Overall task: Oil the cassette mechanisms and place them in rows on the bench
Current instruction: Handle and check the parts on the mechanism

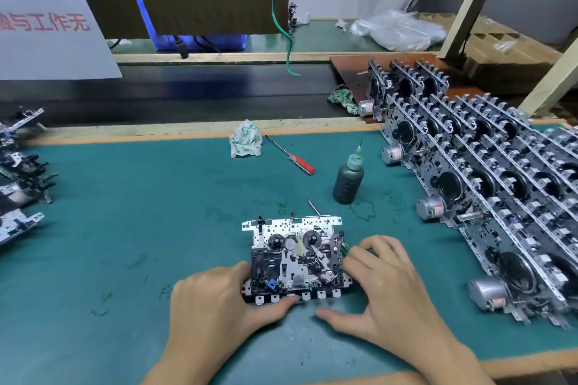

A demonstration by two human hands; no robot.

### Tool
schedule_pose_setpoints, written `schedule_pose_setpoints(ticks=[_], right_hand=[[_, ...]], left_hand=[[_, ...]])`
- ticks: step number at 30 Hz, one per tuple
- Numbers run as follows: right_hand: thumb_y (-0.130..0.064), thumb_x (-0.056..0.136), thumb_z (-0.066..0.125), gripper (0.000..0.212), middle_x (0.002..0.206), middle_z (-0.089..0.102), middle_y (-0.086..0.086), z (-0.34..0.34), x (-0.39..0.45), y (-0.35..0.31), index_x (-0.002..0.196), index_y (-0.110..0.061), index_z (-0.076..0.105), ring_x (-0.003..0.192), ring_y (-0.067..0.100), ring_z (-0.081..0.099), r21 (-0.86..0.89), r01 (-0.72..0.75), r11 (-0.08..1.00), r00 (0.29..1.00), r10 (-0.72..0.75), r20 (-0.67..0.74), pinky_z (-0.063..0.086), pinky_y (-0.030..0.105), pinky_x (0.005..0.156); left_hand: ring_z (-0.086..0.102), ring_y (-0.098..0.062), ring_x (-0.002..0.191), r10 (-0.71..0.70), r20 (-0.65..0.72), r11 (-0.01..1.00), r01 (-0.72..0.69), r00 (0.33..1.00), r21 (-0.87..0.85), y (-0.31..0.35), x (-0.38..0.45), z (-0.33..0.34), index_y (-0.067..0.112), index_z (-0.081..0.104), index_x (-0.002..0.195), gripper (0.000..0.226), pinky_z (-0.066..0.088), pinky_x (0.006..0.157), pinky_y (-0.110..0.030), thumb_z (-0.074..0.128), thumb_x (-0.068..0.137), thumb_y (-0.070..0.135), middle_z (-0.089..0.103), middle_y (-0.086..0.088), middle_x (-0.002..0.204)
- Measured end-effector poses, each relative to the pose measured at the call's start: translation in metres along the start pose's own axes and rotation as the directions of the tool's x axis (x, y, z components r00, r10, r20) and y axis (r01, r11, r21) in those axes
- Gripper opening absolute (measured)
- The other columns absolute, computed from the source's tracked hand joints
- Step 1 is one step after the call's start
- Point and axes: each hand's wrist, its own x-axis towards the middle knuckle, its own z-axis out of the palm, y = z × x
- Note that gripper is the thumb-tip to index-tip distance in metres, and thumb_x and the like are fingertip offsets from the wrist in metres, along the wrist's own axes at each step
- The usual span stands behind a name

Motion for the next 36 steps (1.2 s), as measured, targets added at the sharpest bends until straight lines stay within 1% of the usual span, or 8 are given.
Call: schedule_pose_setpoints(ticks=[4,9,15,19,22,27,31,36], right_hand=[[-0.061,0.075,0.054,0.047,0.061,0.051,-0.007,0.004,0.000,0.000,0.060,-0.017,0.053,0.064,0.021,0.051,-0.077,-0.027,0.997,0.999,0.024,-0.046,0.033,0.032,0.073],[-0.065,0.071,0.058,0.052,0.062,0.048,-0.007,0.002,-0.002,0.003,0.061,-0.015,0.054,0.063,0.019,0.047,-0.022,-0.009,1.000,1.000,0.008,-0.024,0.032,0.031,0.073],[-0.064,0.073,0.057,0.051,0.060,0.046,-0.007,0.003,-0.004,0.000,0.059,-0.015,0.052,0.061,0.019,0.045,-0.023,-0.026,0.999,0.999,0.026,-0.027,0.034,0.031,0.072],[-0.065,0.071,0.057,0.052,0.062,0.046,-0.008,0.002,-0.005,0.001,0.061,-0.014,0.053,0.065,0.014,0.038,0.038,-0.029,0.999,1.000,0.029,-0.003,0.033,0.030,0.074],[-0.065,0.072,0.058,0.052,0.062,0.046,-0.007,0.002,-0.006,0.002,0.060,-0.014,0.053,0.065,0.014,0.038,0.050,-0.017,0.999,1.000,0.017,0.002,0.034,0.030,0.075],[-0.060,0.079,0.053,0.049,0.059,0.048,-0.008,0.005,-0.006,-0.001,0.058,-0.015,0.053,0.063,0.018,0.045,-0.012,-0.013,1.000,0.999,0.013,-0.035,0.032,0.031,0.071],[-0.061,0.073,0.059,0.049,0.059,0.045,-0.007,0.003,-0.006,0.000,0.058,-0.015,0.052,0.062,0.018,0.043,0.033,-0.008,0.999,1.000,0.009,-0.025,0.031,0.029,0.071],[-0.059,0.073,0.059,0.048,0.057,0.045,-0.007,0.005,-0.006,-0.003,0.055,-0.015,0.050,0.060,0.020,0.046,-0.009,-0.026,1.000,0.998,0.025,-0.055,0.033,0.033,0.069]], left_hand=[[0.042,-0.012,0.030,0.099,0.075,0.995,-0.098,0.992,-0.024,-0.006,-0.002,-0.001,0.019,0.039,0.048,0.063,0.030,0.033,-0.021,0.050,0.057,0.081,0.039,0.007,0.035],[0.039,-0.017,0.028,0.146,0.008,0.989,-0.146,0.989,0.003,-0.009,0.001,0.002,0.019,0.035,0.044,0.066,0.025,0.035,-0.018,0.043,0.076,0.076,0.035,0.003,0.033],[0.042,-0.011,0.033,0.294,0.076,0.956,-0.292,0.953,-0.034,-0.020,0.004,-0.003,0.021,0.041,0.051,0.057,0.029,0.035,-0.016,0.050,0.070,0.073,0.041,0.009,0.039],[0.036,-0.018,0.028,0.291,-0.012,0.955,-0.289,0.957,0.071,-0.016,0.001,0.002,0.015,0.045,0.046,0.054,0.022,0.035,-0.015,0.051,0.076,0.060,0.035,0.002,0.035],[0.040,-0.019,0.029,0.302,0.005,0.951,-0.301,0.953,0.064,-0.018,0.002,0.001,0.015,0.050,0.051,0.062,0.024,0.034,-0.017,0.041,0.085,0.065,0.038,0.004,0.036],[0.040,-0.015,0.031,0.233,0.056,0.972,-0.234,0.971,0.015,-0.013,0.002,-0.002,0.018,0.042,0.051,0.065,0.022,0.039,-0.016,0.049,0.059,0.082,0.037,0.007,0.037],[0.037,-0.018,0.028,0.127,-0.026,0.990,-0.125,0.992,0.058,-0.005,-0.001,0.006,0.014,0.042,0.043,0.066,0.023,0.035,-0.019,0.052,0.064,0.076,0.033,0.003,0.033],[0.037,-0.017,0.029,0.192,0.026,0.981,-0.192,0.981,-0.021,-0.012,0.003,0.002,0.014,0.040,0.046,0.075,0.027,0.033,-0.020,0.042,0.066,0.086,0.035,0.005,0.034]])
